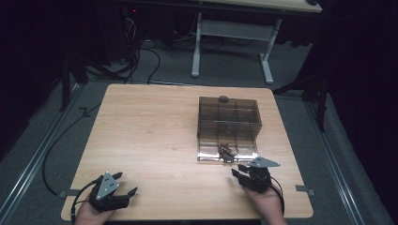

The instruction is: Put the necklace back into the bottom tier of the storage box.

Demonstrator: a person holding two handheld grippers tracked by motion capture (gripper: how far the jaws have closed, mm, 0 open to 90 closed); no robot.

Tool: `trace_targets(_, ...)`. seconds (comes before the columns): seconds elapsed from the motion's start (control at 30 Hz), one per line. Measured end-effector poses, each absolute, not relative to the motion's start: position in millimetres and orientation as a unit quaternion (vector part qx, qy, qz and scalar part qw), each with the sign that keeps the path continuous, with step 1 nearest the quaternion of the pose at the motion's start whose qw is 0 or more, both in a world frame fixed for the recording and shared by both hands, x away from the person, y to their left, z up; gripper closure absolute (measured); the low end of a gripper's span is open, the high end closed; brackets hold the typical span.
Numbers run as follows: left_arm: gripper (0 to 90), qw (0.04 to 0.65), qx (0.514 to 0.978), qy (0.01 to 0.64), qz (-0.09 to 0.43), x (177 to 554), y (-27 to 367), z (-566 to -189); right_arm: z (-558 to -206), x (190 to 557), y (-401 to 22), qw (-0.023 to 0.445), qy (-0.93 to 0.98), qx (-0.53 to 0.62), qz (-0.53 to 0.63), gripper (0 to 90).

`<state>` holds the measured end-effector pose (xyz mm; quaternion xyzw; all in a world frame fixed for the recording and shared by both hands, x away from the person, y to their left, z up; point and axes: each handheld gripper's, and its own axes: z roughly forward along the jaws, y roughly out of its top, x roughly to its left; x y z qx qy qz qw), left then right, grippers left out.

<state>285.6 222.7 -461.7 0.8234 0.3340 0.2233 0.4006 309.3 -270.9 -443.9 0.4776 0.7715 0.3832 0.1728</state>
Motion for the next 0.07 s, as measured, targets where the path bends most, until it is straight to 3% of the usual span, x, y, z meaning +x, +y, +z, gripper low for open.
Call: trace_targets(0.07,22.1,0.402,0.821,0.336,0.226,285.1,223.2,-461.5,-449.3,304.1,-273.9,0.181,0.755,0.486,0.401,59.4)
